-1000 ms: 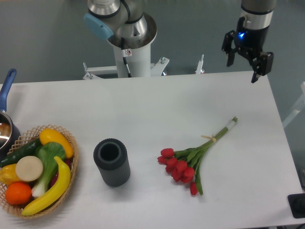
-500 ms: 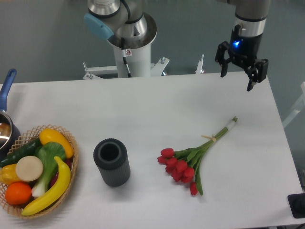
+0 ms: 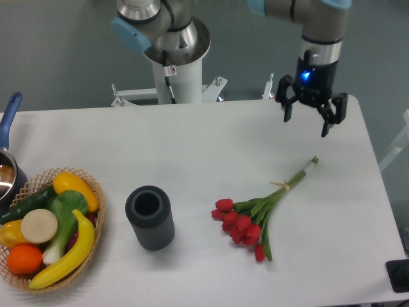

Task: Pick up the flowers from the table
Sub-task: 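Move the open gripper down toward the red tulip stems, then lower the gripper around the tulip stems and close it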

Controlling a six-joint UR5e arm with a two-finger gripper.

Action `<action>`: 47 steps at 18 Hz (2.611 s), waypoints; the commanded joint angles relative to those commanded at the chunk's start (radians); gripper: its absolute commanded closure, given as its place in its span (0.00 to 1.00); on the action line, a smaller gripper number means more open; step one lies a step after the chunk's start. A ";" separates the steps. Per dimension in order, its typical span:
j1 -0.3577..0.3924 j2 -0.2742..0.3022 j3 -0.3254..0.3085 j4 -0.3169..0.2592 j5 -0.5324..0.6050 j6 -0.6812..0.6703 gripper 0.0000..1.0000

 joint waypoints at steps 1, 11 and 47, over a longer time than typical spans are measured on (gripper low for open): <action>-0.012 -0.020 0.011 0.002 0.002 -0.040 0.00; -0.094 -0.192 0.094 0.009 0.093 -0.088 0.00; -0.200 -0.417 0.167 0.029 0.130 -0.094 0.00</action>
